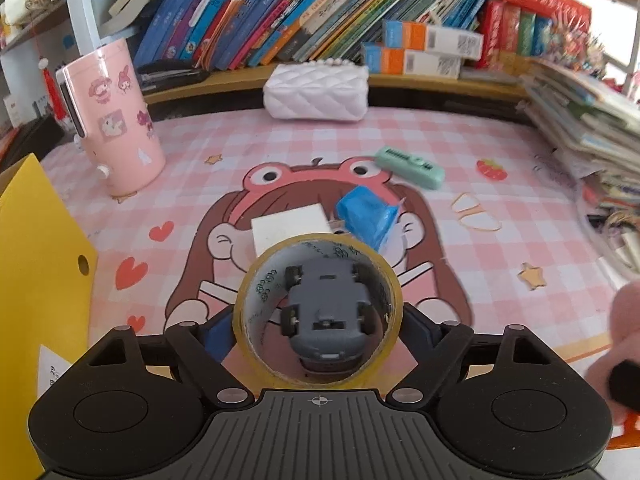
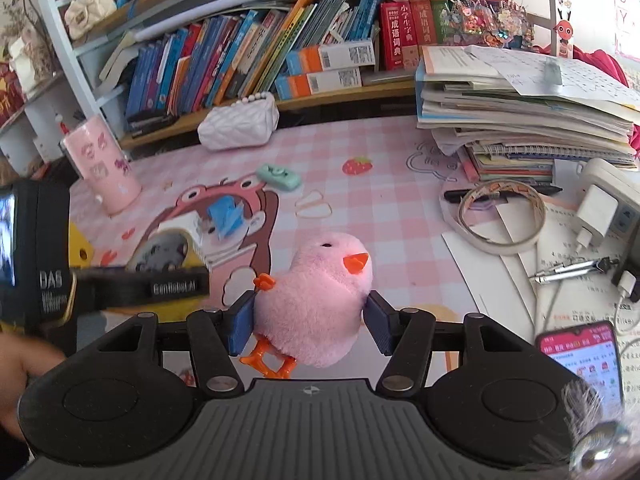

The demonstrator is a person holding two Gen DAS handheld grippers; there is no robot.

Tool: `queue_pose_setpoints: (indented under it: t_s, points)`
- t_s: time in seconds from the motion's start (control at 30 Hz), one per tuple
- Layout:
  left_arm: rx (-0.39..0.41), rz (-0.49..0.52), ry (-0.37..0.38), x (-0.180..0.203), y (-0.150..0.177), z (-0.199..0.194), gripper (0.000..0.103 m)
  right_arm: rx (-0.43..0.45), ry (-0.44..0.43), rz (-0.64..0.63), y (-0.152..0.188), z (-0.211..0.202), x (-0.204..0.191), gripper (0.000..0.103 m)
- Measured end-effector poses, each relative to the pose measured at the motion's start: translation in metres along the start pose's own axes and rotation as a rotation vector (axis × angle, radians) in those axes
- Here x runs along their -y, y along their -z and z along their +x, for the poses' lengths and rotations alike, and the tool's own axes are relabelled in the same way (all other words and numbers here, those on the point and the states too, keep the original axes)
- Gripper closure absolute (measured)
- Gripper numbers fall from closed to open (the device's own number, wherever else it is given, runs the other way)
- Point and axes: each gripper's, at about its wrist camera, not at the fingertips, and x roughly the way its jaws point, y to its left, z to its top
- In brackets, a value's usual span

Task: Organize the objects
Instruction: 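Lift and carry the tape roll and pink chick with both tools to the yellow box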

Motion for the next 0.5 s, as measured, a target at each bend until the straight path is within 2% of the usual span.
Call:
queue_pose_setpoints:
  t_s: [0.3, 0.5]
  points:
    - [0.183, 0.029, 0.069, -0.007, 0.008, -0.082, 0.019, -0.01, 0.009, -0.027, 0.009, -0.008, -0.014, 0.048]
    - [0.183, -0.012, 0.084, -0.028, 0.043, -0.125, 0.019, -0.006, -0.008, -0.069, 0.021, -0.021, -0.038, 0.048]
